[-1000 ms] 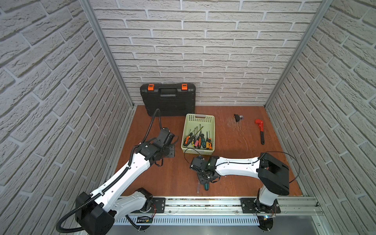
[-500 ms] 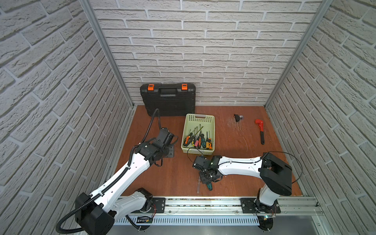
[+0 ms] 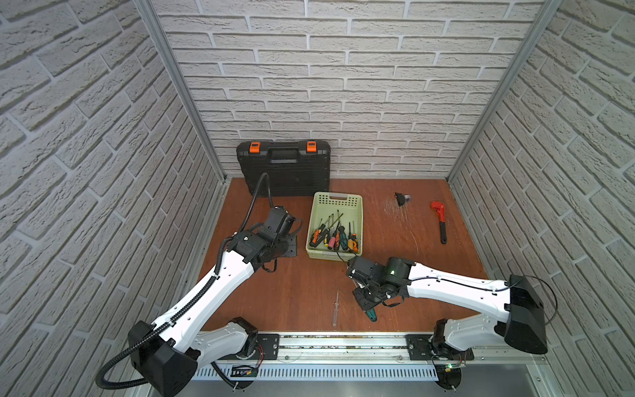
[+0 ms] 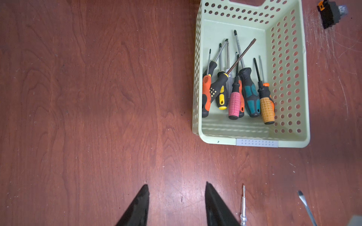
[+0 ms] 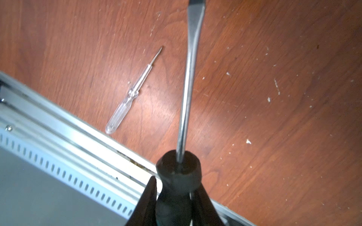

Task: Put the screwdriver in the bin
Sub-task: Pick up the screwdriver from the bottom-center of the table, then place the screwdriver into the bin.

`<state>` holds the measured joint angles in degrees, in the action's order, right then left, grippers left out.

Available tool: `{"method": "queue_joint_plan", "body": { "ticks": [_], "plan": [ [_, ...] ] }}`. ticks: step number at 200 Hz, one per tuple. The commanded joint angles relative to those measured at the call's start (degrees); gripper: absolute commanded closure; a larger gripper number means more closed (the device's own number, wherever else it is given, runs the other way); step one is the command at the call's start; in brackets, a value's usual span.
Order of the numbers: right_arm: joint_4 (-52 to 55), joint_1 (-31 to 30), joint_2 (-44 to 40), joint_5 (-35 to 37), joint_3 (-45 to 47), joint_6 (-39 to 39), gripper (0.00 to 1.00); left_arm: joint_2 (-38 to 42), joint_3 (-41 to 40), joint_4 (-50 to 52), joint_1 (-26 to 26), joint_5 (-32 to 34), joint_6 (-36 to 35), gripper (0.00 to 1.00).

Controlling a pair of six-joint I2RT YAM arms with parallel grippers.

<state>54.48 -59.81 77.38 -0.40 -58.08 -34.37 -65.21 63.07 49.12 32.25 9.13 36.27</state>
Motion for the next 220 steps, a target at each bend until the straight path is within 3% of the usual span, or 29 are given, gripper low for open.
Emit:
{"method": "queue_joint_plan", "body": {
  "ticks": [1,37,107,139,220],
  "plan": [
    [3.53,0.9,-5.03,-0.44,-4.16,5.33,0.94,-0.76,1.99,-1.46,-0.35,-0.2,2.31,0.53],
    [-0.64,12.08,-1.47,-5.15,-12.85,9.25,0.94,-1.25,2.35,-1.84,-0.04,-0.4,4.57,0.53],
    [-8.16,26.98,22.31,-9.19,-28.6,10.39,0.95,4.31,-2.59,-0.17,0.33,4.3,7.6,0.52],
    [-5.72,28.47,31.85,-10.5,-35.4,11.71,0.94,4.79,-4.6,-0.01,3.06,6.92,7.94,0.52],
    [-0.66,28.78,41.58,-4.55,-42.55,12.05,0.89,10.04,-6.12,0.32,5.1,13.23,6.98,0.52]
  ]
}}
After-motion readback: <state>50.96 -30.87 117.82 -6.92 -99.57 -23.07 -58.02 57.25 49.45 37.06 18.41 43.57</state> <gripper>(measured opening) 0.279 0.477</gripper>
